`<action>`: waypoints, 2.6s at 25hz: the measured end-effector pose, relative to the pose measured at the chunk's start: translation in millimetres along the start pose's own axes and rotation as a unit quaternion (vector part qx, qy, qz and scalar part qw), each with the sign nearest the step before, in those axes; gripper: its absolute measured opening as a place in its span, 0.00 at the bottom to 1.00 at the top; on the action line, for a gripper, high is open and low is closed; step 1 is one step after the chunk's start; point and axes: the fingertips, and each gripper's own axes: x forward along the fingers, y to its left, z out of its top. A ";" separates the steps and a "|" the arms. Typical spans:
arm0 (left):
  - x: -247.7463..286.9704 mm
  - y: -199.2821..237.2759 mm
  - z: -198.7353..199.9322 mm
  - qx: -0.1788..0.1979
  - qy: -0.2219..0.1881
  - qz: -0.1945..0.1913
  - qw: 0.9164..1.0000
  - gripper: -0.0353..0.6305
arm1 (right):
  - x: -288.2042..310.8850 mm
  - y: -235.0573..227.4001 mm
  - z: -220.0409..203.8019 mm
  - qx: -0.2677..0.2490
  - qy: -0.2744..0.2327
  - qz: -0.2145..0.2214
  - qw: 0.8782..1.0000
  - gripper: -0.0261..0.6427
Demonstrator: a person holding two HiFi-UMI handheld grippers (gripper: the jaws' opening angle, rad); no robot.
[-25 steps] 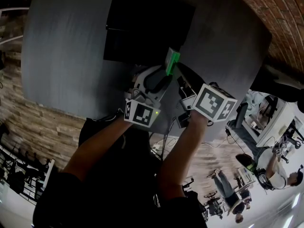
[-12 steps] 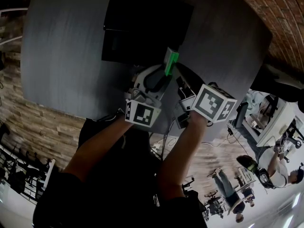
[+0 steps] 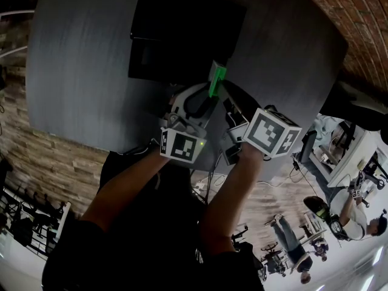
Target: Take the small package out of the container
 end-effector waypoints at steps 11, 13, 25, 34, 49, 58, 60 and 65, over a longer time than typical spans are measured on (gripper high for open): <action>-1.5 0.0 -2.2 -0.004 0.000 0.003 1.000 0.24 | 0.3 0.2 -2.0 -0.015 0.007 -0.003 1.000 0.14; -1.6 0.2 -2.1 -0.004 0.000 0.002 1.000 0.24 | 0.2 0.7 -2.2 -0.018 0.008 -0.004 1.000 0.14; -1.3 0.4 -2.0 -0.002 -0.002 0.000 1.000 0.24 | -6.5 5.4 -9.1 -0.022 0.015 0.002 1.000 0.14; -4.5 3.2 -2.2 0.003 -0.006 -0.007 1.000 0.23 | -22.0 10.1 -4.4 -0.028 -0.010 0.006 1.000 0.13; -13.1 -1.4 9.1 0.011 -0.022 -0.018 1.000 0.22 | -63.8 5.9 -8.4 -0.058 -0.072 0.008 0.996 0.11; -20.9 -1.0 24.8 0.045 -0.029 -0.025 0.998 0.22 | -76.1 0.0 -17.6 -0.058 -0.081 0.006 0.995 0.11; -23.5 -1.1 28.8 0.046 -0.030 -0.024 0.998 0.22 | -78.7 0.4 -19.3 -0.058 -0.083 0.006 0.995 0.11; -29.0 -2.0 41.3 0.050 -0.037 -0.024 0.998 0.22 | -81.9 4.9 -25.7 -0.059 -0.085 0.010 0.995 0.11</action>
